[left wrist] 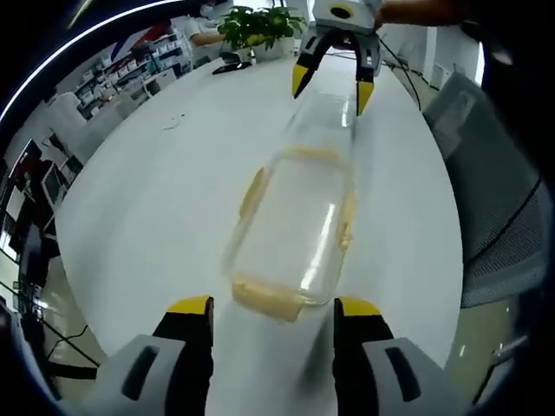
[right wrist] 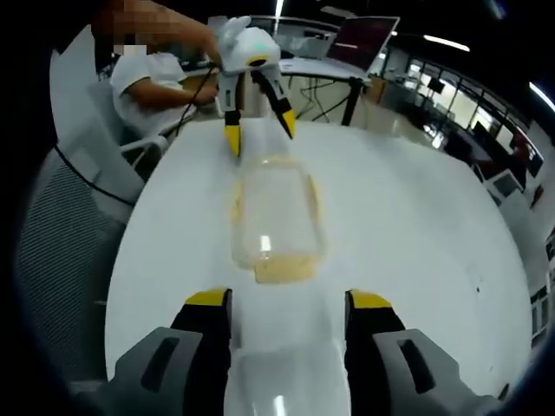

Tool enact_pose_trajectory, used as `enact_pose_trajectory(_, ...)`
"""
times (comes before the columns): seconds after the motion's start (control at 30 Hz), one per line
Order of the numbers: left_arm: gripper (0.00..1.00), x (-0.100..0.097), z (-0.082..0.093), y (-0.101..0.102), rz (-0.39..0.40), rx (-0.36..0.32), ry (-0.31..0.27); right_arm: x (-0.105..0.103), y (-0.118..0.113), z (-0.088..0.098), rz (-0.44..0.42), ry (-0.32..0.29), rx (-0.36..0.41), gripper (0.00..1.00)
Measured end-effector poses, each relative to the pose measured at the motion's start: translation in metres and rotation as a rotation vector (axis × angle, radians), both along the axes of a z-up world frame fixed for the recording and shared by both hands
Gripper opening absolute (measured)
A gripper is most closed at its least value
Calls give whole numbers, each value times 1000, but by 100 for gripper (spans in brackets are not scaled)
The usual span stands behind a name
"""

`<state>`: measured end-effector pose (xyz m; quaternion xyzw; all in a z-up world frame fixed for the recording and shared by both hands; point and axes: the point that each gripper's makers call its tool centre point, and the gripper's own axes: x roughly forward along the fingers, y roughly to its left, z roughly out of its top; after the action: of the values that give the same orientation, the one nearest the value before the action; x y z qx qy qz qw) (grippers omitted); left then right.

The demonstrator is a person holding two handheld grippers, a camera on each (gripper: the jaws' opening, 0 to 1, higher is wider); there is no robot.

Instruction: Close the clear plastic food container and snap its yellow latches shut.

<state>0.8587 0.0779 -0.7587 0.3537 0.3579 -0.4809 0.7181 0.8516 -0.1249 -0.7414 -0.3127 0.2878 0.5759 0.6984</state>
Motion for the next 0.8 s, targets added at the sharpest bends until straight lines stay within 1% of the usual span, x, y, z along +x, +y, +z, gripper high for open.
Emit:
enact_pose_trajectory(0.13,47,3,-4,1,-60,30,13,3,7,-4,12,11,-2,47)
enact_pose_trajectory(0.27,45,7,-10,2,-96,60,23,5,13,-7,33,10,-5,42)
enact_pose_trajectory(0.37,43,11,-12,2,-119,71,31,4,18,-11,47,29,-11,44)
enact_pose_trajectory(0.67,41,14,-20,2,-190,109,50,7,30,-27,89,35,-57,43)
enact_pose_trajectory(0.8,40,16,-22,2,-206,116,57,9,36,-35,110,30,-92,42)
